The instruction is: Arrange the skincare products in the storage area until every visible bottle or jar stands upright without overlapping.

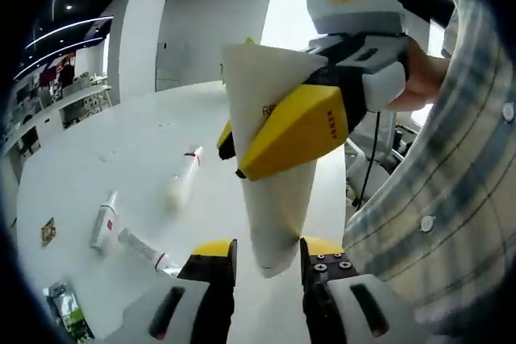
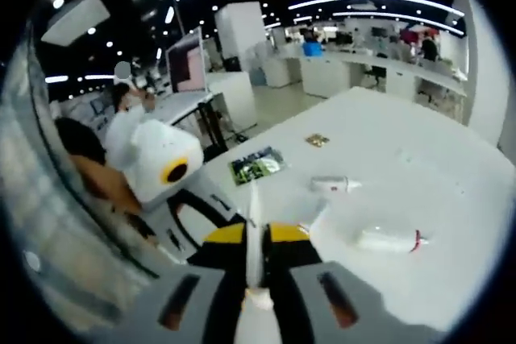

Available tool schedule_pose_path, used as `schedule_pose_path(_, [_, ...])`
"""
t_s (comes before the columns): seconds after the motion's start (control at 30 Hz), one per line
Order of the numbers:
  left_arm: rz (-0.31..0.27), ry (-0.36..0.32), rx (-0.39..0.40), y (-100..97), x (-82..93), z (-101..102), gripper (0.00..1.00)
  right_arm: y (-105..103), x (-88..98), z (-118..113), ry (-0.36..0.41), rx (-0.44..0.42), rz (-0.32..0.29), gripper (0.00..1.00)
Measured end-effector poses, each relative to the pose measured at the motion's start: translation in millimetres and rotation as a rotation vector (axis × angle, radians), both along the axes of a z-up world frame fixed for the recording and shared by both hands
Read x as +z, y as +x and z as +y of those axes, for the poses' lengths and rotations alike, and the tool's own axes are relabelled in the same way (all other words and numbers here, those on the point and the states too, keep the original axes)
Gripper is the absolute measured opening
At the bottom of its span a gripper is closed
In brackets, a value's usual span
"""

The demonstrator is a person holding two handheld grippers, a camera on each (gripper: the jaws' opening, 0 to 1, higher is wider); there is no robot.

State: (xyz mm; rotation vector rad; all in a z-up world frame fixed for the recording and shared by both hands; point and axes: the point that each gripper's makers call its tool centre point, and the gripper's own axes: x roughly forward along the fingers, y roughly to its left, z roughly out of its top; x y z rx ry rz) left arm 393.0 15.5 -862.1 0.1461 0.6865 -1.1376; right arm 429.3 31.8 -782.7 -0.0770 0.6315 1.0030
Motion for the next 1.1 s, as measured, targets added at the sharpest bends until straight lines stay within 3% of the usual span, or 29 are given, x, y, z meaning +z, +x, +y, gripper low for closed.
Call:
schedule_pose_path(0.3, [0.004,-0.007,0.026,1.3,0.3,5.0,0.32,9.7,-8.9,-16.4,-0.047,-0.009,-0.022,0.07])
schedule_pose_path(0.6, [0.011,-0.004,0.061,0.3,-1.6,13.1,0.33,16.1,-30.1,-35.7,-0.111,0.007,-0.029,0.08])
schedule_pose_path(1.1, [0.021,0.013,0.109,-2.4,-8.1,28.4,0.32,33.7,-44.6,-31.9,-0.126,0.074,-0.076,0.08])
